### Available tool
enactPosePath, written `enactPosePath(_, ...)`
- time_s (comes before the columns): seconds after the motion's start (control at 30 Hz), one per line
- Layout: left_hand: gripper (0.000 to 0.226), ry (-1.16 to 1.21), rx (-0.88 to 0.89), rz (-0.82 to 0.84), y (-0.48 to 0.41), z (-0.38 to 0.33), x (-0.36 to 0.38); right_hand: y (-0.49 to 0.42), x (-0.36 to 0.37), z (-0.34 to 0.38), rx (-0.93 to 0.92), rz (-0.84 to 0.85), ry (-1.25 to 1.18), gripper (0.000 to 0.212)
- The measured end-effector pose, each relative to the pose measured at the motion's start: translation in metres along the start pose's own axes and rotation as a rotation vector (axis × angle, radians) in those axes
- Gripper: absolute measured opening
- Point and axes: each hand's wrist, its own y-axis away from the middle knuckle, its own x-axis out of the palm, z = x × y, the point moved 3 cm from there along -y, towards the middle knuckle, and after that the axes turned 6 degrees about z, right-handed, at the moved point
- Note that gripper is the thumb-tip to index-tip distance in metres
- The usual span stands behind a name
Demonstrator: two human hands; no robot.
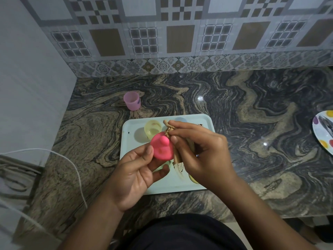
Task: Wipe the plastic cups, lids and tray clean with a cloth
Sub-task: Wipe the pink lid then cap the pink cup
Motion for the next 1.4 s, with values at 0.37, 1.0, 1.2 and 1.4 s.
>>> enactPosePath(0.37, 0.053, 0.072, -0.137, -0.01, -0.008, -0.002, -0.004, 0.001, -0.001, -0.015, 0.057, -0.012, -0.005, 0.015)
enactPosePath(1.0, 0.039, -0.113, 0.138, -0.049, -0.007, -0.01, 0.018, 0.003, 0.0, -0.001, -0.044, -0.089, 0.008, 0.015)
enactPosePath(1.2, 0.036, -0.105, 0.171, -0.115, 0.0, -0.004, 0.022, -0.007, -0.005, 0.005, -0.028, -0.079, 0.048, 0.011)
enactPosePath(1.4, 0.037, -0.024, 0.227, -0.178, -0.001, -0.009, 0.027, -0.01, -0.008, 0.013, 0.022, -0.058, -0.062, 0.012)
